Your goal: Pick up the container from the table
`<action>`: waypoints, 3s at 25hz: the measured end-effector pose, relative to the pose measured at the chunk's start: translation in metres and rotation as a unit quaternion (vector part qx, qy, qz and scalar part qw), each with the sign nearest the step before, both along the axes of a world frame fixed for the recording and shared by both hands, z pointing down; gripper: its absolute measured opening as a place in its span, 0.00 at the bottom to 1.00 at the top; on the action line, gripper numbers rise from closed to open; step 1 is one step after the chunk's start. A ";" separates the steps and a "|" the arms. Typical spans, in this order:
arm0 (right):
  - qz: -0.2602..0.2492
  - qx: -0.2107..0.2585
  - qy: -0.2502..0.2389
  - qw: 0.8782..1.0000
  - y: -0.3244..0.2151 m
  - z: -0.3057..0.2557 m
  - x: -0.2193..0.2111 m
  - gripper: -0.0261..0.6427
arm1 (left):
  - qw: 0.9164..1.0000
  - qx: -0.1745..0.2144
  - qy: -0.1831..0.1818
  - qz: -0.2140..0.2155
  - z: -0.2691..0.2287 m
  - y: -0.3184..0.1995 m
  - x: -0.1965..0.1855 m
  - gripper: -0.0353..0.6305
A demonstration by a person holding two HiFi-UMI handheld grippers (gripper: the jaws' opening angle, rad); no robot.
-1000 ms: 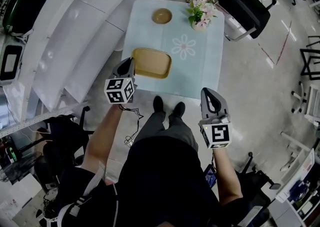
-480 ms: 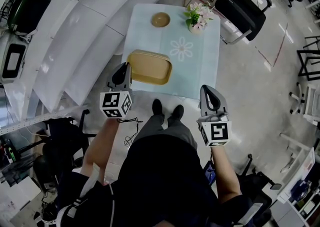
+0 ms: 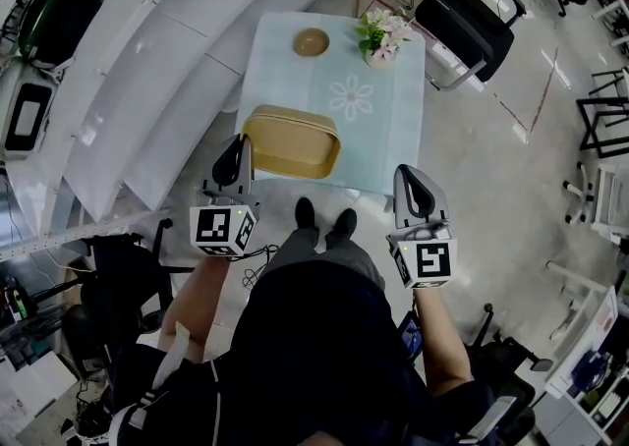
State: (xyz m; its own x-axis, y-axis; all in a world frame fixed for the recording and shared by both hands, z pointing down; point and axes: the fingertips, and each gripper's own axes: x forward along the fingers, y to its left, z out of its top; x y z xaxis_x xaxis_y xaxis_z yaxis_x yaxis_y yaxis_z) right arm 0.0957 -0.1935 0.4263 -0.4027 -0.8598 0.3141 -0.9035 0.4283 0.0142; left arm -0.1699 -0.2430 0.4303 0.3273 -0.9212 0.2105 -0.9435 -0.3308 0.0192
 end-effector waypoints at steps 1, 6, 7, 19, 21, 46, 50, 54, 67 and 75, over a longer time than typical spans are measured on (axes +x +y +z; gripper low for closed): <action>0.001 0.000 0.001 1.000 0.001 -0.002 0.001 0.04 | 1.000 0.007 -0.002 0.000 -0.005 0.004 0.000 0.08; 0.005 0.031 -0.011 0.999 0.003 -0.020 -0.001 0.04 | 0.999 0.041 -0.013 -0.009 -0.026 0.018 -0.006 0.08; 0.006 0.034 -0.012 0.999 0.003 -0.022 0.000 0.04 | 0.999 0.045 -0.014 -0.013 -0.030 0.021 -0.008 0.08; 0.016 0.066 -0.013 0.998 0.014 -0.054 0.011 0.04 | 0.993 0.102 -0.022 -0.050 -0.069 0.046 -0.031 0.08; 0.018 0.071 -0.013 0.997 0.016 -0.058 0.013 0.04 | 0.992 0.112 -0.023 -0.054 -0.074 0.051 -0.033 0.08; 0.064 0.114 -0.004 0.991 0.043 -0.090 0.026 0.07 | 0.984 0.166 -0.001 -0.061 -0.099 0.081 -0.035 0.08; 0.064 0.105 -0.013 0.992 0.044 -0.090 0.024 0.06 | 0.984 0.168 0.001 -0.057 -0.099 0.082 -0.032 0.08; 0.064 0.104 -0.012 0.992 0.044 -0.089 0.025 0.04 | 0.984 0.167 0.003 -0.057 -0.099 0.083 -0.031 0.08; 0.062 0.104 0.001 0.993 0.045 -0.089 0.029 0.04 | 0.985 0.166 0.005 -0.044 -0.099 0.084 -0.024 0.08; 0.058 0.102 0.016 0.993 0.043 -0.086 0.028 0.03 | 0.985 0.167 0.002 -0.039 -0.097 0.081 -0.020 0.08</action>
State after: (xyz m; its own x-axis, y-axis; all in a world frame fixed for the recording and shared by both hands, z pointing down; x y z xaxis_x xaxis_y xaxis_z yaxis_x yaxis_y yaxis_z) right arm 0.1237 -0.1509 0.3403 -0.2899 -0.9470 0.1385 -0.9444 0.3065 0.1191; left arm -0.1896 -0.1620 0.3331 0.2535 -0.9610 -0.1104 -0.9663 -0.2463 -0.0744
